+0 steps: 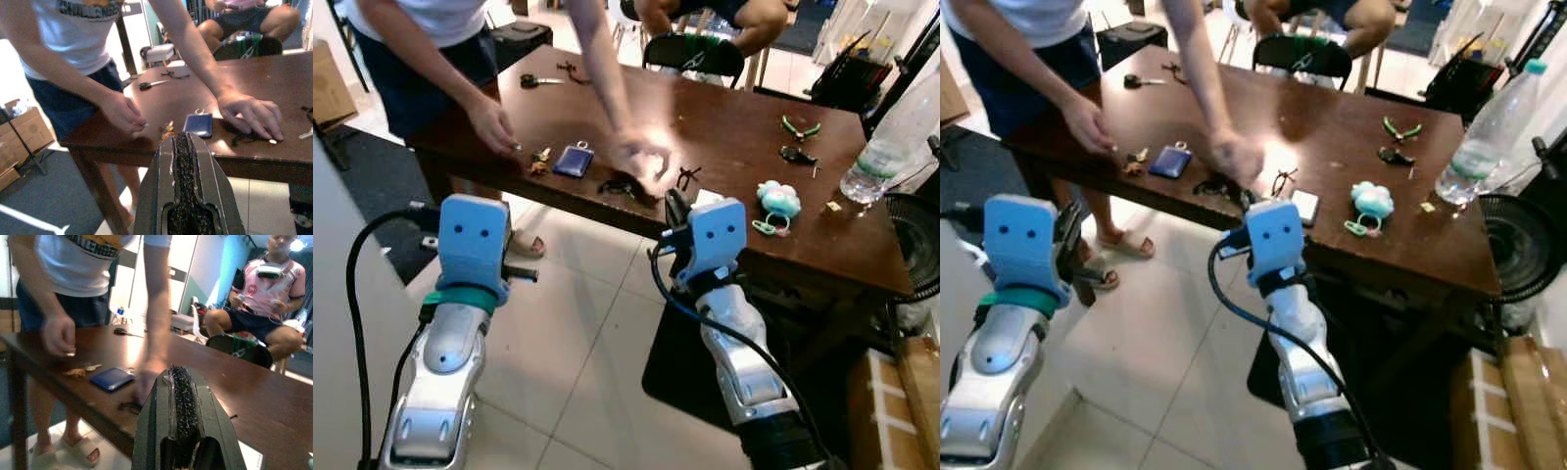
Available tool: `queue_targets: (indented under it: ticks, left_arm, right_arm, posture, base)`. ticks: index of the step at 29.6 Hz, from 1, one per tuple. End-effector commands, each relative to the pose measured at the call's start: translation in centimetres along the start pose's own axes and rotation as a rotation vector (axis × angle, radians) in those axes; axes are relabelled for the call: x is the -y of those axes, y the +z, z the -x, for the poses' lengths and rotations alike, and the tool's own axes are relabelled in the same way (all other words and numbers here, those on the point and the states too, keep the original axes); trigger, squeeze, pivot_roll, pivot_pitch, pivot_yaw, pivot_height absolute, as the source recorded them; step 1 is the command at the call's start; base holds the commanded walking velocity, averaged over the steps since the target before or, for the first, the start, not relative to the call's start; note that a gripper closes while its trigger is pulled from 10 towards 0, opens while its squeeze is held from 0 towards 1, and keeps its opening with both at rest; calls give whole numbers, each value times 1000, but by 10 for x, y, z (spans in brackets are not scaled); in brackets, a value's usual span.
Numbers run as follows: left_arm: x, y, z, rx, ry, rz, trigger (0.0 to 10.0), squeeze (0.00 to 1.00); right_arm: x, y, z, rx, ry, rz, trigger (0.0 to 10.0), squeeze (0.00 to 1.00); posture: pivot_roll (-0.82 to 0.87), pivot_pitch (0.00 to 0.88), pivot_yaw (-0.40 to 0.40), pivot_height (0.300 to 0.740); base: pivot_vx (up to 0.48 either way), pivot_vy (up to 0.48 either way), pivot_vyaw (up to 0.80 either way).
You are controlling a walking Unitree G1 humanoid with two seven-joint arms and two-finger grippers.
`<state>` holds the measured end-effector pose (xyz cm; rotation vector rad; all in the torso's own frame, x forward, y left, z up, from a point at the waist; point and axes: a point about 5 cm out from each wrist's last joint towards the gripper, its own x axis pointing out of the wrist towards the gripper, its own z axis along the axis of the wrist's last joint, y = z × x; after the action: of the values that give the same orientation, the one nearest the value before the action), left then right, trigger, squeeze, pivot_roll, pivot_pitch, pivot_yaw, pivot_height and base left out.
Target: Hang keys on a hook
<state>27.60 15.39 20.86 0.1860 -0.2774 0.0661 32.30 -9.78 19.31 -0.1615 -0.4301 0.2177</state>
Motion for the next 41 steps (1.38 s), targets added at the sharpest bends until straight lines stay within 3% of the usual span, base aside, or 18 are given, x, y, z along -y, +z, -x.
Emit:
queue_targets:
  ticks: [1,11,16,20,23,24,27,29,32,36,39,41]
  left_arm:
    - [2,0,1,2,-6,-5,10000,0]
    - [3,0,1,-3,-15,-7,10000,0]
    - [6,-10,-1,-31,-120,-45,10000,0]
    - [4,-12,-3,-39,-129,-43,10000,0]
    - [10,-19,-5,-75,-199,-10,10000,0]
    - [15,-23,-4,-109,-247,44,10000,0]
    - [20,-27,-3,-135,-297,84,10000,0]
    - [28,-37,-1,-182,-371,158,10000,0]
    - [30,-43,-3,-192,-385,178,10000,0]
    - [32,-51,-3,-154,-466,0,10000,0]
    - [33,-51,-1,-142,-500,-46,10000,0]
    - [36,-52,2,-136,-556,-103,10000,0]
  right_arm:
    - [3,-1,0,-4,-15,-7,10000,0]
    - [5,-1,0,-4,-18,15,10000,0]
    - [22,-4,-4,-22,-40,77,10000,0]
    - [29,-4,-5,-27,-45,98,10000,0]
    - [39,-7,-5,-44,-43,130,10000,0]
    - [42,-9,-5,-62,-35,144,10000,0]
    - [45,-9,-5,-64,-34,156,10000,0]
    - [50,-11,-4,-86,-23,165,10000,0]
    - [49,-14,-3,-98,3,168,10000,0]
    - [38,-20,-1,-129,84,154,10000,0]
    - [37,-20,-1,-130,96,152,10000,0]
    - [33,-21,-2,-146,174,156,10000,0]
  posture:
    - [-21,0,66,740]
    - [-23,0,67,740]
    - [-24,0,68,740]
    - [-29,0,72,740]
    - [-32,0,74,740]
    - [-43,0,81,740]
    - [-43,0,81,740]
    - [-51,0,85,740]
    - [-55,0,87,740]
    - [-55,0,87,740]
    - [-57,0,88,740]
    - [-55,0,88,740]
  base:
    - [465,0,-800]
    - [465,0,-703]
    - [432,0,0]
    - [401,0,0]
    - [0,0,0]
    - [0,0,0]
    - [0,0,0]
    - [0,0,0]
    - [0,0,0]
    - [0,0,0]
    - [0,0,0]
    - [0,0,0]
